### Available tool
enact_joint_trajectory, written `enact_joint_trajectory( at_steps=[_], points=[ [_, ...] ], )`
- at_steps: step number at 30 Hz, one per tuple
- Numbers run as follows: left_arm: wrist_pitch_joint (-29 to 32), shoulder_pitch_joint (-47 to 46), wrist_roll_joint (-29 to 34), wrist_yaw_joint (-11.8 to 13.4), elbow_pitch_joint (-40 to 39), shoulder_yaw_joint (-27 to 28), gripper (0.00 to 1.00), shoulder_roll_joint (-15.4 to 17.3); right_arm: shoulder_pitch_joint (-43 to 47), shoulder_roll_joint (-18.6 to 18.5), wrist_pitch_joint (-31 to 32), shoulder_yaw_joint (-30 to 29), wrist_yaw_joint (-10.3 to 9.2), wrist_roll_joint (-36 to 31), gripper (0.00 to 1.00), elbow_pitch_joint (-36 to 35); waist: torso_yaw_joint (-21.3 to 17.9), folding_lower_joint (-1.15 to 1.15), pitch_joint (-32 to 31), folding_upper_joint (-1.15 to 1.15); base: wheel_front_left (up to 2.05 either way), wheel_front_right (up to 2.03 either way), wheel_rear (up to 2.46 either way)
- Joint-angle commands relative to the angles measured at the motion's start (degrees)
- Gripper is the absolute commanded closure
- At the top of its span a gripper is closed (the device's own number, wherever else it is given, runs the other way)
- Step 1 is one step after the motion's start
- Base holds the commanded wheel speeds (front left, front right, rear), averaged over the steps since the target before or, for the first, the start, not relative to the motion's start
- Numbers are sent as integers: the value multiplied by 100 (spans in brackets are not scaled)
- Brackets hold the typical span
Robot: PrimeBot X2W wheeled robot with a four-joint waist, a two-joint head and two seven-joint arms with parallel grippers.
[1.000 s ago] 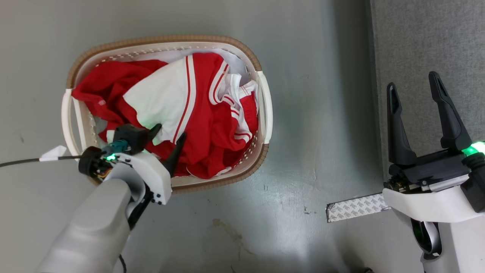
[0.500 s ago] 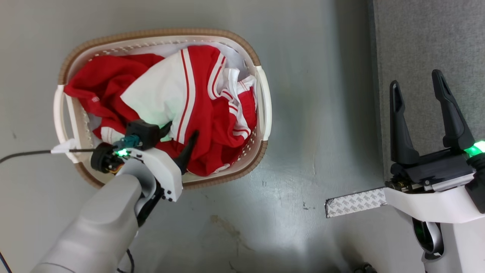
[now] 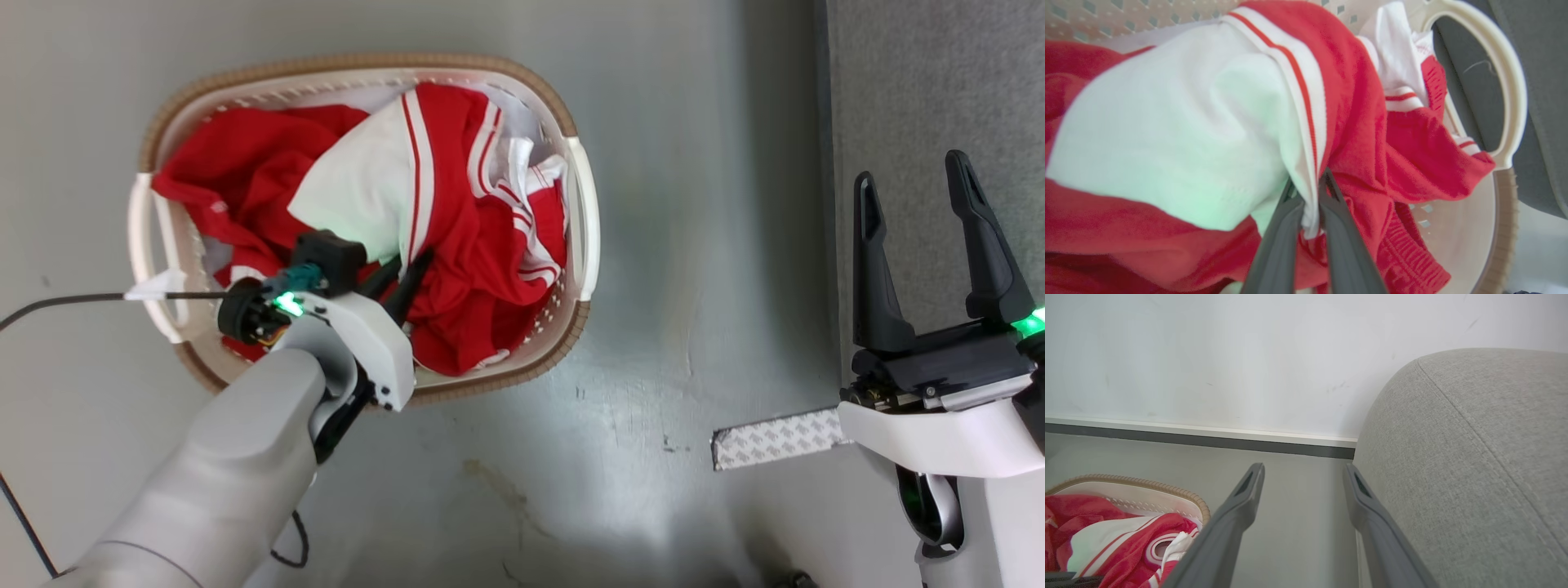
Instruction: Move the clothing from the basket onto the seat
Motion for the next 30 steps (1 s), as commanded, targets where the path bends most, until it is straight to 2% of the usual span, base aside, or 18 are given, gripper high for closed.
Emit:
enact_joint_trajectory(
  at_steps=[1, 7, 12, 17, 23, 30],
  points=[
    [-1, 15, -98, 7, -61, 83, 100, 50, -31, -13, 0, -5, -12, 8, 0, 37, 53, 0, -108, 0, 0, 0, 0],
    [-1, 547, -49, 7, -674, 753, 100, 199, 48, -15, 0, -66, -12, 86, 0, 269, 184, 0, -817, 0, 0, 0, 0],
    [-2, 1305, 127, 7, -1388, 1441, 100, 311, 304, -13, 0, -82, -12, 145, 0, 574, 305, 0, -1741, 0, 0, 0, 0],
    [-2, 2096, 374, 9, -2043, 2078, 100, 286, 648, -15, 1, -11, -12, 176, 0, 891, 391, 0, -2730, 0, 0, 0, 0],
    [-3, 2909, 610, 40, -2714, 2494, 100, 165, 1137, -15, 1, 181, -12, 190, 0, 1291, 470, 0, -3853, 0, 0, 0, 0],
    [1, 3792, 645, 194, -3382, 2559, 100, 151, 1748, -15, 0, 410, -12, 172, 0, 1680, 502, 0, -5055, 0, 0, 0, 0]
  ],
)
